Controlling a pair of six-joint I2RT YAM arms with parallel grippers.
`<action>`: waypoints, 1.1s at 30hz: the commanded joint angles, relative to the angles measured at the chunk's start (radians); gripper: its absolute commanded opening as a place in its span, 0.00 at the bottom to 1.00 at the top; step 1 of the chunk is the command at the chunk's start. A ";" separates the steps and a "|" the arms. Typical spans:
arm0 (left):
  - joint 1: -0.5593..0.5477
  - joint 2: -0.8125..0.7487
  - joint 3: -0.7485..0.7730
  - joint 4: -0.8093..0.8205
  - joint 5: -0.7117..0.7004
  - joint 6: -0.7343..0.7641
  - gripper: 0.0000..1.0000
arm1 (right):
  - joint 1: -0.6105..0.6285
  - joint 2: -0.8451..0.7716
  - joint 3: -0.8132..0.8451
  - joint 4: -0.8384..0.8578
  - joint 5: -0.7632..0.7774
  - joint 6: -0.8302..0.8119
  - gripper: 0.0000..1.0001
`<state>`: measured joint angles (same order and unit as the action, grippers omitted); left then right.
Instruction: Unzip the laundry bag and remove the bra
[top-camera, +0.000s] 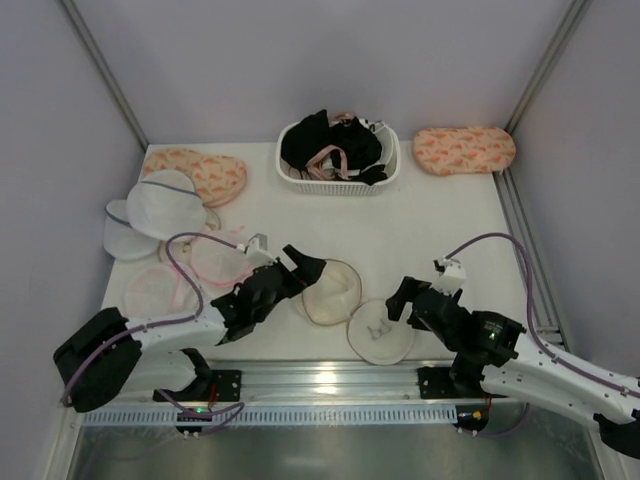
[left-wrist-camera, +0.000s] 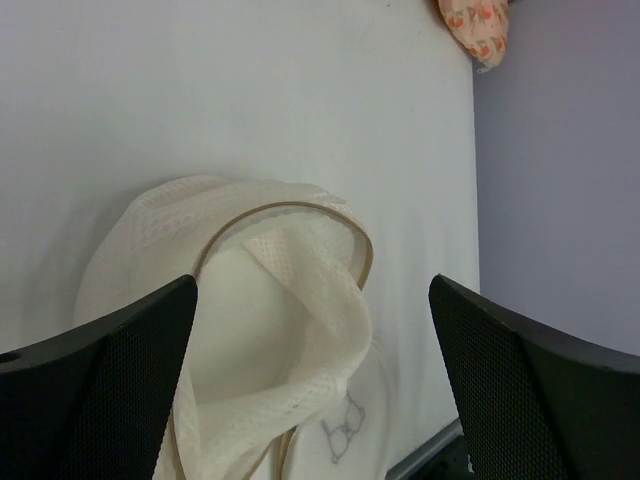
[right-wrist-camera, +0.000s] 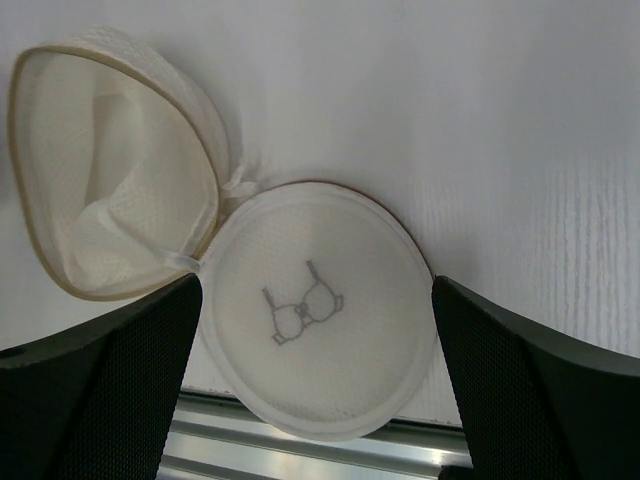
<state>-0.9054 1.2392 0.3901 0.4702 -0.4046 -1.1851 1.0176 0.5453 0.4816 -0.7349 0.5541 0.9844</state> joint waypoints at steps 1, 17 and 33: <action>0.002 -0.164 0.018 -0.198 -0.030 0.061 0.99 | 0.004 0.093 0.017 -0.139 0.010 0.150 0.99; 0.002 -0.580 -0.017 -0.528 -0.056 0.079 0.99 | 0.024 0.166 -0.132 -0.064 -0.152 0.344 0.47; 0.002 -0.705 -0.046 -0.614 -0.037 0.051 1.00 | 0.029 0.173 -0.014 -0.214 -0.024 0.320 0.04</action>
<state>-0.9051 0.5648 0.3504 -0.1150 -0.4305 -1.1263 1.0416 0.7765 0.3882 -0.8707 0.4316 1.2942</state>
